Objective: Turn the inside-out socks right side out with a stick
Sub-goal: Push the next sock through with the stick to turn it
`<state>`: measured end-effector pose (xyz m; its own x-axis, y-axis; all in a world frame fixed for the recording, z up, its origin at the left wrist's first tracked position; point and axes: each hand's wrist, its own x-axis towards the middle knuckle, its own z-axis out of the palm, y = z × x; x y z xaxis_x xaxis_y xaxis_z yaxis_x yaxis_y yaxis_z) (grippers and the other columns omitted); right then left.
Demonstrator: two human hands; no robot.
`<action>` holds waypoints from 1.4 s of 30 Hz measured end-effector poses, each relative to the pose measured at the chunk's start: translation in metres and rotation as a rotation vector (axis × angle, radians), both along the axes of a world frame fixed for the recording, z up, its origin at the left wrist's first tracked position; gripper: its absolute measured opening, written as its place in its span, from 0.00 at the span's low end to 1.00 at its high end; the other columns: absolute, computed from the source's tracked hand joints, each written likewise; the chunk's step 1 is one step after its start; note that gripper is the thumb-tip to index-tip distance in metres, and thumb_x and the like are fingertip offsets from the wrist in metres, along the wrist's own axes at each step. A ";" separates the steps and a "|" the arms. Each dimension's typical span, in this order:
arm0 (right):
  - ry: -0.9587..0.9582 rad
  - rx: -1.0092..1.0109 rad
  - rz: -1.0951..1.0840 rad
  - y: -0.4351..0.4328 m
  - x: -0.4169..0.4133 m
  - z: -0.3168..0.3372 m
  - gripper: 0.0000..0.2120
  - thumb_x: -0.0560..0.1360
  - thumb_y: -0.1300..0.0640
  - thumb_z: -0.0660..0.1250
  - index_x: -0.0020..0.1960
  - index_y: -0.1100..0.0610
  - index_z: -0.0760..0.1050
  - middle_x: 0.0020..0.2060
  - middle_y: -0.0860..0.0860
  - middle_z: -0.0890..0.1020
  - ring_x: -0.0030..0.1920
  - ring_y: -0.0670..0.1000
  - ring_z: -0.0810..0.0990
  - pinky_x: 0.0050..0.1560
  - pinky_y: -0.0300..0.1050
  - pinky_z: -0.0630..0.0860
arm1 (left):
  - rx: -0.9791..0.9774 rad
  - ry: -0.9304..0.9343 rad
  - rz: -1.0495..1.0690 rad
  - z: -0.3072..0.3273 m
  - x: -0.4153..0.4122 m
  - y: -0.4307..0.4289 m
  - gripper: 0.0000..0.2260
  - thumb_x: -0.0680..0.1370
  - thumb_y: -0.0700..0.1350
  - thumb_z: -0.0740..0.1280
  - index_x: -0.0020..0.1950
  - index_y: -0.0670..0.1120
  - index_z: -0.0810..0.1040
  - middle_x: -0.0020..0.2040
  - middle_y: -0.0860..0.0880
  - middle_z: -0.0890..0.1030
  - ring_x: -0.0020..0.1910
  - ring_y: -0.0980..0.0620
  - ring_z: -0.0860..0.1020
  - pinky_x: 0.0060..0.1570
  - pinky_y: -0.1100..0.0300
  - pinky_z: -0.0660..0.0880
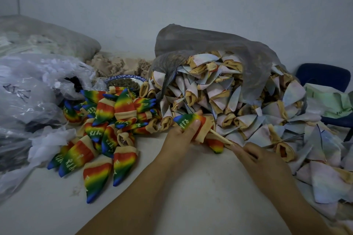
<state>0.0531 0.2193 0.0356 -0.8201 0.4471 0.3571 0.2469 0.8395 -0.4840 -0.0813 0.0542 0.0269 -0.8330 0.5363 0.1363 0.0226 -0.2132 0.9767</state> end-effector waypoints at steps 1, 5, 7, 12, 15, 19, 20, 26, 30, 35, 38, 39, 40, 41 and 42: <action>-0.019 0.017 0.001 0.002 0.001 0.001 0.26 0.66 0.27 0.49 0.29 0.49 0.64 0.21 0.49 0.67 0.24 0.47 0.69 0.27 0.46 0.64 | 0.026 -0.034 -0.025 0.000 0.000 -0.001 0.12 0.73 0.61 0.68 0.52 0.59 0.85 0.55 0.50 0.85 0.59 0.49 0.81 0.65 0.48 0.73; -0.015 -0.015 0.010 0.000 0.003 0.000 0.25 0.66 0.28 0.49 0.30 0.48 0.65 0.22 0.50 0.69 0.26 0.48 0.71 0.29 0.49 0.68 | -0.015 -0.060 -0.115 -0.003 0.004 -0.001 0.13 0.70 0.59 0.73 0.47 0.52 0.87 0.49 0.49 0.86 0.50 0.53 0.83 0.55 0.58 0.77; -0.007 -0.076 0.004 -0.008 0.002 -0.002 0.21 0.66 0.28 0.50 0.30 0.43 0.68 0.23 0.48 0.72 0.27 0.45 0.73 0.30 0.46 0.68 | -0.052 -0.025 -0.140 -0.002 0.011 0.002 0.11 0.71 0.58 0.71 0.43 0.53 0.86 0.43 0.52 0.86 0.43 0.58 0.83 0.45 0.66 0.76; 0.012 -0.172 -0.010 -0.019 -0.001 -0.003 0.17 0.68 0.29 0.51 0.30 0.37 0.69 0.24 0.45 0.74 0.30 0.43 0.74 0.31 0.44 0.68 | -0.131 0.108 -0.085 0.002 0.016 0.004 0.15 0.78 0.57 0.65 0.39 0.48 0.83 0.36 0.50 0.82 0.36 0.57 0.78 0.41 0.65 0.73; 0.015 -0.255 -0.003 -0.022 -0.002 -0.003 0.18 0.68 0.31 0.51 0.29 0.40 0.68 0.26 0.38 0.76 0.29 0.41 0.73 0.32 0.42 0.65 | -0.172 0.149 -0.080 0.004 0.017 0.004 0.17 0.80 0.56 0.63 0.42 0.45 0.82 0.36 0.48 0.81 0.36 0.55 0.78 0.42 0.61 0.73; 0.026 -0.347 0.018 -0.025 -0.002 -0.003 0.18 0.67 0.30 0.52 0.31 0.39 0.72 0.28 0.36 0.76 0.29 0.38 0.73 0.30 0.41 0.62 | -0.192 0.203 -0.051 0.005 0.023 0.006 0.22 0.78 0.62 0.59 0.41 0.46 0.81 0.35 0.51 0.81 0.35 0.56 0.77 0.42 0.61 0.74; 0.026 -0.345 0.018 -0.025 -0.002 -0.003 0.17 0.66 0.29 0.52 0.32 0.38 0.72 0.29 0.37 0.76 0.30 0.39 0.73 0.31 0.41 0.63 | -0.202 0.202 -0.049 0.004 0.024 0.006 0.22 0.77 0.63 0.58 0.41 0.48 0.80 0.34 0.53 0.81 0.35 0.57 0.77 0.41 0.62 0.73; 0.021 -0.276 0.005 -0.017 -0.002 -0.003 0.14 0.66 0.28 0.52 0.34 0.32 0.72 0.33 0.31 0.77 0.35 0.37 0.75 0.33 0.43 0.67 | -0.183 0.121 -0.071 -0.002 0.019 0.005 0.18 0.83 0.54 0.57 0.38 0.60 0.82 0.32 0.61 0.78 0.34 0.65 0.75 0.39 0.72 0.70; 0.042 -0.224 -0.023 -0.012 -0.004 -0.007 0.22 0.65 0.26 0.51 0.31 0.41 0.71 0.30 0.39 0.78 0.31 0.43 0.75 0.32 0.44 0.68 | -0.137 0.079 -0.034 -0.003 0.018 0.008 0.16 0.83 0.53 0.59 0.41 0.59 0.83 0.31 0.63 0.78 0.32 0.66 0.75 0.36 0.72 0.69; -0.067 -0.187 -0.032 -0.005 -0.002 -0.007 0.23 0.63 0.24 0.49 0.30 0.42 0.68 0.26 0.47 0.75 0.30 0.44 0.74 0.32 0.43 0.67 | -0.123 -0.088 0.173 -0.007 0.006 0.005 0.14 0.81 0.58 0.62 0.43 0.53 0.81 0.29 0.58 0.77 0.32 0.58 0.72 0.37 0.59 0.69; -0.161 -0.190 0.005 0.007 0.002 -0.006 0.29 0.62 0.24 0.53 0.33 0.51 0.69 0.26 0.49 0.73 0.28 0.46 0.71 0.31 0.44 0.65 | 0.008 -0.245 0.261 -0.002 -0.003 -0.003 0.15 0.81 0.57 0.62 0.41 0.52 0.82 0.29 0.57 0.75 0.30 0.56 0.68 0.35 0.48 0.70; -0.173 -0.212 0.015 0.011 0.004 -0.005 0.29 0.63 0.26 0.57 0.34 0.53 0.68 0.25 0.49 0.70 0.27 0.46 0.68 0.31 0.44 0.64 | 0.064 -0.284 0.288 -0.001 -0.006 -0.006 0.15 0.82 0.56 0.61 0.43 0.51 0.82 0.29 0.55 0.73 0.29 0.56 0.67 0.27 0.55 0.61; -0.165 -0.235 0.016 0.014 0.005 -0.003 0.28 0.65 0.28 0.60 0.34 0.55 0.66 0.24 0.48 0.68 0.26 0.45 0.66 0.31 0.43 0.63 | 0.110 -0.317 0.311 0.001 -0.009 -0.008 0.14 0.82 0.56 0.61 0.45 0.50 0.81 0.30 0.54 0.72 0.28 0.56 0.66 0.26 0.56 0.51; -0.134 -0.261 0.009 0.015 0.005 -0.002 0.26 0.67 0.31 0.63 0.33 0.55 0.64 0.23 0.47 0.65 0.25 0.44 0.63 0.31 0.43 0.62 | 0.134 -0.337 0.318 0.003 -0.010 -0.009 0.13 0.82 0.55 0.62 0.48 0.48 0.79 0.30 0.54 0.72 0.27 0.57 0.66 0.28 0.56 0.43; -0.078 -0.297 -0.005 0.014 0.005 0.000 0.26 0.68 0.32 0.63 0.31 0.54 0.61 0.23 0.46 0.63 0.24 0.44 0.61 0.31 0.43 0.61 | 0.132 -0.335 0.304 0.004 -0.009 -0.009 0.12 0.81 0.55 0.62 0.47 0.48 0.77 0.29 0.55 0.72 0.26 0.58 0.66 0.26 0.59 0.49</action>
<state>0.0582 0.2329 0.0358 -0.8376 0.5263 0.1460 0.2968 0.6630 -0.6873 -0.0905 0.0452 0.0310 -0.9591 0.2578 -0.1167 -0.2092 -0.3684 0.9058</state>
